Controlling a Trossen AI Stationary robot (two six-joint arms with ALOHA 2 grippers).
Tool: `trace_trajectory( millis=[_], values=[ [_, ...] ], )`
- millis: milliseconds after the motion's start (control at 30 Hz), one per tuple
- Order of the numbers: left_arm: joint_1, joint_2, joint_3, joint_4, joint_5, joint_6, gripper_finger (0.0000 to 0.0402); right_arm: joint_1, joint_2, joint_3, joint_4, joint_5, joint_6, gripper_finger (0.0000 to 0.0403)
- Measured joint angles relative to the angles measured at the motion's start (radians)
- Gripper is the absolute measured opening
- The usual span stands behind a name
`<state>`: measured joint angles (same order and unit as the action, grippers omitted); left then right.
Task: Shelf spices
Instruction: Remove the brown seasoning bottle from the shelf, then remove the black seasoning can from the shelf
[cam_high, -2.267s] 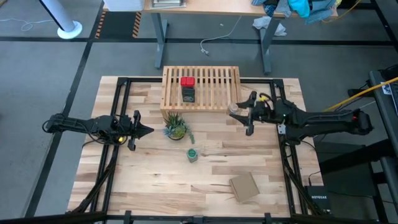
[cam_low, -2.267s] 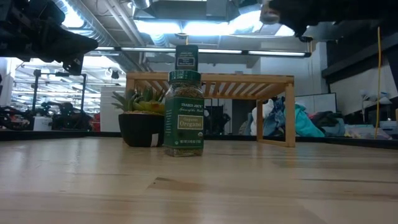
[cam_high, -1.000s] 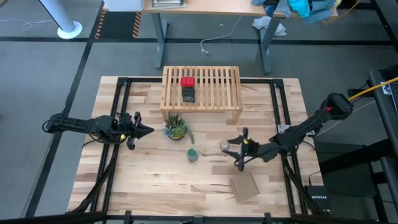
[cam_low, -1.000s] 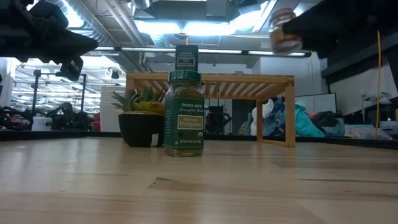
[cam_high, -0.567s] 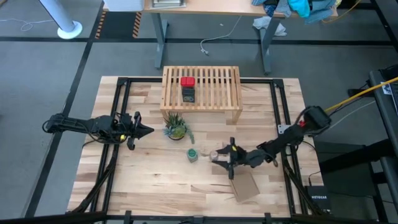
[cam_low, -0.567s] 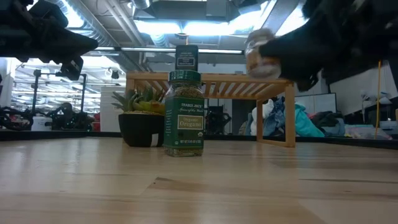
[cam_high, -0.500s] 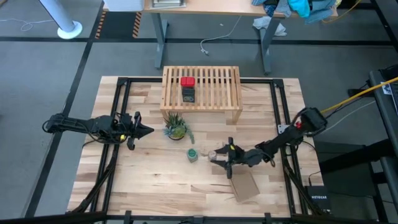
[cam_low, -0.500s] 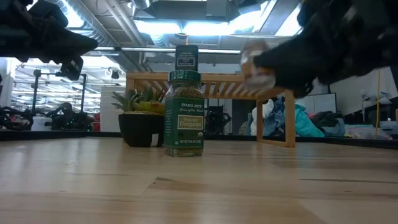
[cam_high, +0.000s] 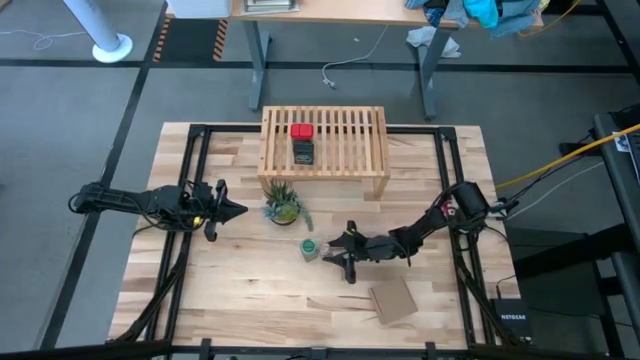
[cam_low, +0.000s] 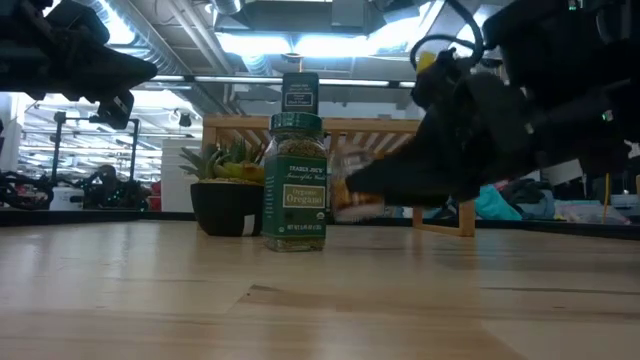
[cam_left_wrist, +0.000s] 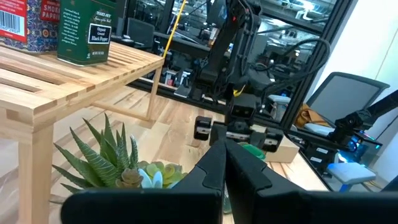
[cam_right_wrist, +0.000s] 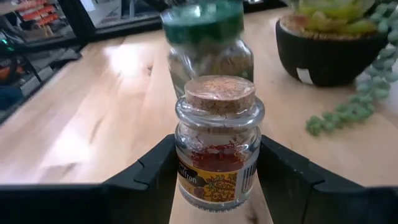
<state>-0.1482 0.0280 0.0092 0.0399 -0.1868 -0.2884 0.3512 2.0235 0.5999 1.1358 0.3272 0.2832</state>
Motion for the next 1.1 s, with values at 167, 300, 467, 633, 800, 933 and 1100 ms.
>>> trace_trajectory(
  millis=[167, 300, 467, 633, 800, 933, 1100],
  values=[
    [0.000, 0.000, 0.000, 0.000, 0.000, 0.003, 0.0000, 0.001, 0.023, 0.000, -0.002, 0.019, 0.000, 0.0190],
    [0.000, 0.000, 0.000, 0.000, 0.000, 0.004, 0.0000, 0.000, 0.024, 0.000, -0.029, 0.022, 0.000, 0.0192],
    [0.000, 0.000, 0.000, 0.000, 0.000, 0.032, 0.0000, 0.000, 0.024, 0.002, -0.062, 0.048, 0.000, 0.0258],
    [0.000, 0.000, 0.000, 0.000, 0.001, 0.036, 0.0000, 0.000, 0.024, 0.017, -0.071, 0.047, 0.000, 0.0297],
    [0.000, 0.000, 0.000, 0.000, 0.000, 0.038, 0.0000, 0.000, 0.024, 0.037, -0.093, 0.047, -0.024, 0.0300],
    [0.000, 0.000, 0.000, 0.000, 0.000, 0.037, 0.0000, 0.000, 0.014, 0.047, -0.086, 0.047, -0.122, 0.0294],
    [0.000, 0.000, 0.000, 0.006, 0.000, 0.006, 0.0000, 0.000, -0.055, 0.048, -0.084, 0.075, -0.198, 0.0291]
  ],
)
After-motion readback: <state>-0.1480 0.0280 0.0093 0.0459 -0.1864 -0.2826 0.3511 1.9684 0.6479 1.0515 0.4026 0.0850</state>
